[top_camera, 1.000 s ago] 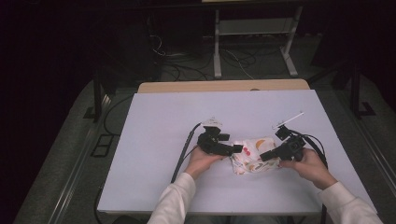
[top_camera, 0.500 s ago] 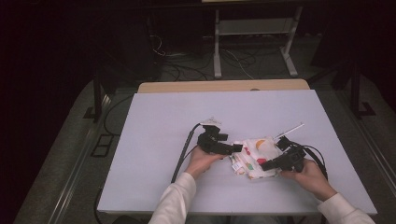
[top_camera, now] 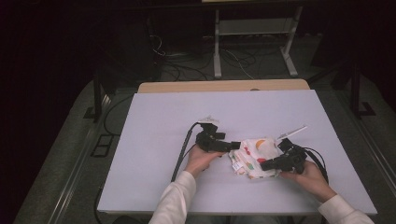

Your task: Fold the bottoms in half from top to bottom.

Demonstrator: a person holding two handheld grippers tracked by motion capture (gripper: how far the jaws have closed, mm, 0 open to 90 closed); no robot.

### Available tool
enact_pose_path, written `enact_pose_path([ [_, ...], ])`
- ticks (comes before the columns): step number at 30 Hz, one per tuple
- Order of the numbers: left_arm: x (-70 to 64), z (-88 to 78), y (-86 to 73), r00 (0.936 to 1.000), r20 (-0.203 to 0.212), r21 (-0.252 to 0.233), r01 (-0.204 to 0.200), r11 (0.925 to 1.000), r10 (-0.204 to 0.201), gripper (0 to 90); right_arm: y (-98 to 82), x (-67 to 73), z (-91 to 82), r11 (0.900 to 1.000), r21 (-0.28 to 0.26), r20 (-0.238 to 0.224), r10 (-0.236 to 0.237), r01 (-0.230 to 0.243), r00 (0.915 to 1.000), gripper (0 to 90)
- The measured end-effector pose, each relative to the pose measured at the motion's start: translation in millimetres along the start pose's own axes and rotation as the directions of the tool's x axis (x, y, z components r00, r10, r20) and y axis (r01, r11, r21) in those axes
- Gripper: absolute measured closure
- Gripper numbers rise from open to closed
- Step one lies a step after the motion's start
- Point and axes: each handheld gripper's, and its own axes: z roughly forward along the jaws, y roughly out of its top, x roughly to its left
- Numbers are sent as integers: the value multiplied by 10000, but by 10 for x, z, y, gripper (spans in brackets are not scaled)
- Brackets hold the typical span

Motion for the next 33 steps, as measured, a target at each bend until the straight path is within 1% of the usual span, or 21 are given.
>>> enact_pose_path([
  [3, 10, -1, 1, 10000, -20, -2, -44, 10000, 44, 105, 1, -6, -49, 9991, -379, 97, -190, 194, 9998, 689],
  [4, 13, -4, 2, 10000, -44, -3, -53, 10000, 53, 107, 3, -11, -67, 9986, -490, 98, -205, 209, 9997, 655],
  [7, 16, -13, 8, 10000, -19, -49, -44, 10000, 44, 111, 10, -21, -134, 9949, -884, 181, -478, 492, 9987, 539],
  [8, 18, -15, 13, 10000, -25, -27, -54, 10000, 54, 111, 14, -24, -158, 9936, -1012, 138, -491, 502, 9987, 499],
  [9, 19, -16, 16, 10000, -38, -12, -69, 10000, 69, 111, 20, -33, -183, 9920, -1109, 139, -595, 607, 9981, 459],
  [11, 17, -20, 27, 10000, -46, 8, -88, 10000, 88, 111, 29, -42, -224, 9898, -1297, 137, -582, 594, 9982, 397],
  [15, 6, -28, 52, 9999, -12, -44, -146, 9999, 146, 111, 57, -65, -314, 9841, -1609, 221, -725, 751, 9971, 288],
  [17, 5, -33, 63, 9998, 1, -61, -221, 9997, 221, 111, 71, -81, -350, 9827, -1672, 277, -762, 798, 9967, 233],
  [19, 6, -38, 73, 9997, -4, -53, -240, 9997, 240, 110, 82, -98, -381, 9812, -1754, 298, -766, 807, 9966, 193],
  [23, 8, -45, 93, 9995, -38, -10, -316, 9995, 316, 104, 102, -140, -438, 9781, -1936, 291, -717, 760, 9970, 152],
  [24, 8, -49, 100, 9995, -30, 31, -313, 9995, 313, 99, 108, -149, -455, 9761, -2033, 297, -724, 769, 9969, 142],
  [28, -1, -53, 130, 9993, 7, 71, -384, 9992, 384, 89, 139, -186, -522, 9705, -2273, 286, -754, 800, 9967, 123],
  [31, -6, -50, 150, 9992, -13, 99, -405, 9991, 405, 81, 171, -216, -544, 9713, -2253, 369, -692, 757, 9969, 74],
  [33, -9, -39, 166, 9989, 17, 179, -475, 9987, 474, 74, 193, -241, -554, 9714, -2258, 450, -655, 740, 9968, 64],
])
